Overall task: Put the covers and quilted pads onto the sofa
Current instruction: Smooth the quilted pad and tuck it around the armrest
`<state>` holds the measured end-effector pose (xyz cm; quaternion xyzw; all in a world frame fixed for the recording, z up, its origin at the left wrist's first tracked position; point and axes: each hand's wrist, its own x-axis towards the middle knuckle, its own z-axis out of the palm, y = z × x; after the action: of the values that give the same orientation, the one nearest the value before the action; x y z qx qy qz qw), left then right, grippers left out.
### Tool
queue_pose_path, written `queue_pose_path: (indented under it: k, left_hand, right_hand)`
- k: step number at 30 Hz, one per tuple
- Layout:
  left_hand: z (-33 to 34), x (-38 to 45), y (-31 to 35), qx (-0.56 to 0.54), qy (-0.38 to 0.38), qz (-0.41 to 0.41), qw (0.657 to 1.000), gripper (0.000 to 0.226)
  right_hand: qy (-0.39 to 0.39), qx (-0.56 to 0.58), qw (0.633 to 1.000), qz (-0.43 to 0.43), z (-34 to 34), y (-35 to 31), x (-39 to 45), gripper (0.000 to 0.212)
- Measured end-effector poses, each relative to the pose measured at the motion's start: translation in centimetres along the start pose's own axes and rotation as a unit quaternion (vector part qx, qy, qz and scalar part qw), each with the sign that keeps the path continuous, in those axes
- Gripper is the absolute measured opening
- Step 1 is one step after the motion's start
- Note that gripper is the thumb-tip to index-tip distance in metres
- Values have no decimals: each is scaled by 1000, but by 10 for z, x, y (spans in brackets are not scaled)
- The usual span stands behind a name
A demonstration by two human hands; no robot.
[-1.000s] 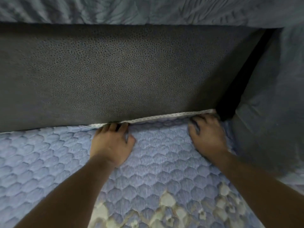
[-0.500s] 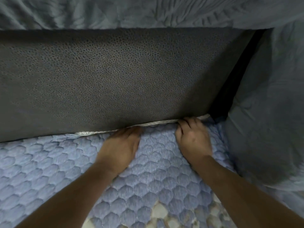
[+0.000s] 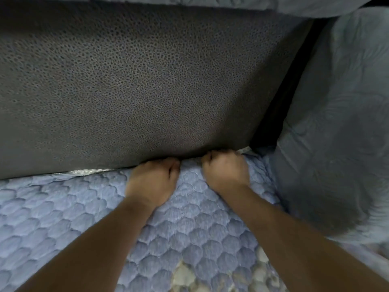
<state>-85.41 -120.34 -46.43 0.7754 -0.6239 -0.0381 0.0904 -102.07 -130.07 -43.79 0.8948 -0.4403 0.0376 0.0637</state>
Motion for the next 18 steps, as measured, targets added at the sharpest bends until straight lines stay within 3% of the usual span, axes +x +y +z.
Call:
queue_pose_path:
  k: [3,5,6,9,11,12,14,16,18]
  left_hand:
    - [-9,22,6,-30,-41,-9,999,37]
    - [-8,33,11,-49,-123,-83,988,47]
    - [-4,35,11,-45,-137,-105,984,51]
    - [4,31,11,-22,-108,-100,989,54]
    - [8,28,8,17,-87,-62,994,54]
    - [8,28,8,32,-85,-47,995,54]
    - [7,29,8,37,-102,-43,993,51]
    - [4,28,10,32,-106,-50,993,46]
    - [-3,28,11,27,-100,-54,993,41]
  right_hand:
    - [-51,-41,990,123,-1,22,-10,27]
    - [-80,-95,986,115,-7,37,-8,25]
    - [-139,-97,980,101,-12,42,-2,29]
    - [-311,-12,946,90,-17,58,22,35]
    - [-374,58,916,132,-17,65,35,40]
    - [-395,55,910,112,-15,64,39,42]
    - [-390,27,917,82,-14,62,39,41]
    - [-273,-26,959,67,-9,52,24,41]
    - [-220,-71,970,81,-9,19,5,32]
